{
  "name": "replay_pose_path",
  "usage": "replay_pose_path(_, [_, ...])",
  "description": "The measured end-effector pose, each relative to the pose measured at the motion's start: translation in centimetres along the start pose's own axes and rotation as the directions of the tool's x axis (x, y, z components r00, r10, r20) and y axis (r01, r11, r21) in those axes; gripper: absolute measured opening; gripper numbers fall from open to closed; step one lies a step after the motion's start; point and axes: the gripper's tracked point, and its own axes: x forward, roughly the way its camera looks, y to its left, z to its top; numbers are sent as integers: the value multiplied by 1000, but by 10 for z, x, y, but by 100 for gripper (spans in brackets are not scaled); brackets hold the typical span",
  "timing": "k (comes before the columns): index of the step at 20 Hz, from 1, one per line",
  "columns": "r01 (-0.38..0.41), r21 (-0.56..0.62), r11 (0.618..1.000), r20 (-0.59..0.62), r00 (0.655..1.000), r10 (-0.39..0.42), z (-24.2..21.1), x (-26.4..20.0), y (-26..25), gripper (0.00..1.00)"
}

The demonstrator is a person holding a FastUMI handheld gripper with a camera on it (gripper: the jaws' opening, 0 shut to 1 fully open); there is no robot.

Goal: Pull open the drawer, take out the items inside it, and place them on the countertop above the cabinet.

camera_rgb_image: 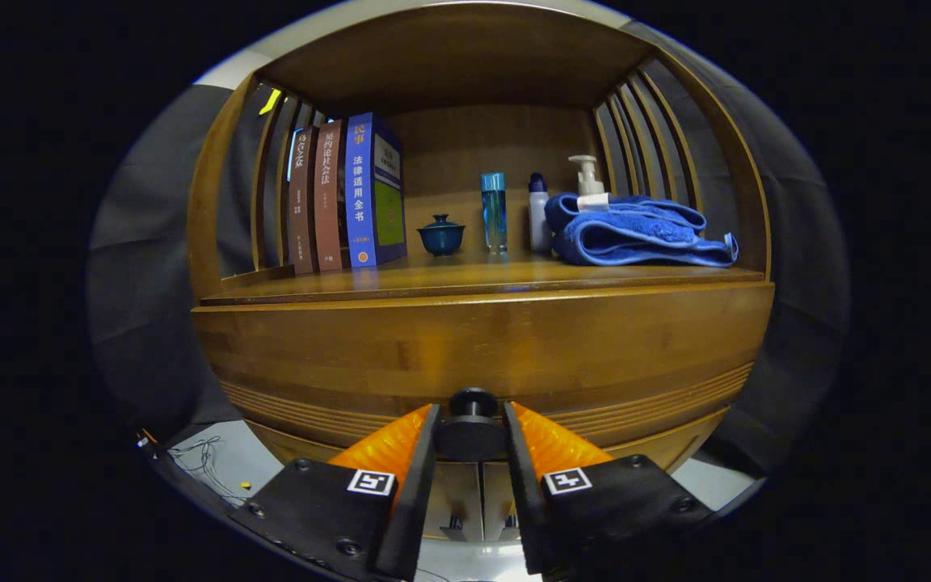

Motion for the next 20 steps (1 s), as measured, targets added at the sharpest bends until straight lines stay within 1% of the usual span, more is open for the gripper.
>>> replay_pose_path(1, [7, -3, 1000, 6, 1000, -7, -2, 6, 0, 52])
replay_pose_path(3, [21, -17, 1000, -1, 1000, -21, -4, 6, -1, 37])
replay_pose_path(4, [25, -22, 999, -9, 1000, -25, -1, -3, -2, 30])
replay_pose_path(6, [33, -1, 999, -23, 999, -33, -2, -9, -1, 30])
replay_pose_path(8, [32, 1, 999, -23, 999, -32, -5, -24, 0, 30])
replay_pose_path(15, [25, 16, 1000, -29, 999, -25, -16, -95, 2, 30])
replay_pose_path(20, [18, 8, 1000, -46, 999, -18, -24, -138, 3, 30])
